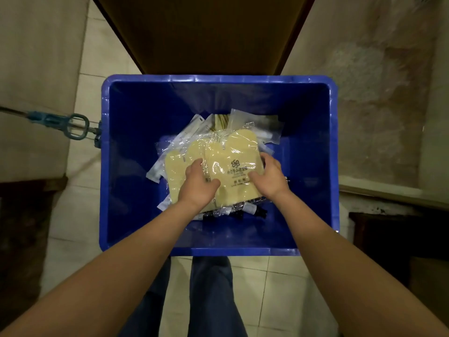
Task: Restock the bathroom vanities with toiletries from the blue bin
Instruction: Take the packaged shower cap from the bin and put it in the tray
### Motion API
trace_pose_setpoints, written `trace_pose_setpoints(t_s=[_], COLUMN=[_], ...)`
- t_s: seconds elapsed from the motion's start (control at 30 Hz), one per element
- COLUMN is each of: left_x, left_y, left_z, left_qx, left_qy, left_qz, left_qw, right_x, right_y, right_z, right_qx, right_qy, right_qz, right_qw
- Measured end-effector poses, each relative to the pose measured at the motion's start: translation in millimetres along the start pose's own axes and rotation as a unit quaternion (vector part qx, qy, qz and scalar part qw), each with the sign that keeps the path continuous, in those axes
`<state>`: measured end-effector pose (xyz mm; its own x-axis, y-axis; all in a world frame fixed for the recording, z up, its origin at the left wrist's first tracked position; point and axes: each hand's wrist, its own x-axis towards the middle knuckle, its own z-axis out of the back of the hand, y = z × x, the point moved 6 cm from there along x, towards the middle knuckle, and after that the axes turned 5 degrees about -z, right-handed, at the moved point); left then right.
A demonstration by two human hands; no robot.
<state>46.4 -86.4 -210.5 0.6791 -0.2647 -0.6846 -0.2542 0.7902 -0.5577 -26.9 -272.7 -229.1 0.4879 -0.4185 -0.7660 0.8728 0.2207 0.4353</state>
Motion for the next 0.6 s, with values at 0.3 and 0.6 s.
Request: trace_pose_setpoints(t_s=[0.3,0.6], left_x=[13,-1], left_y=[4,10], left_z=[-1,28], left_qx=[-0.103,-0.082], left_qy=[-0.030,-0.068], left_qz=[0.065,0.073], left_qw=[0.992,0.992], right_x=[2,-22], right_y=[4,32], right_z=[3,-13], right_qx=[0.064,0.060], right_qy=[-0.017,-0.002], right_qz=[0.003,0.034], right_qw=[0.998,0.998])
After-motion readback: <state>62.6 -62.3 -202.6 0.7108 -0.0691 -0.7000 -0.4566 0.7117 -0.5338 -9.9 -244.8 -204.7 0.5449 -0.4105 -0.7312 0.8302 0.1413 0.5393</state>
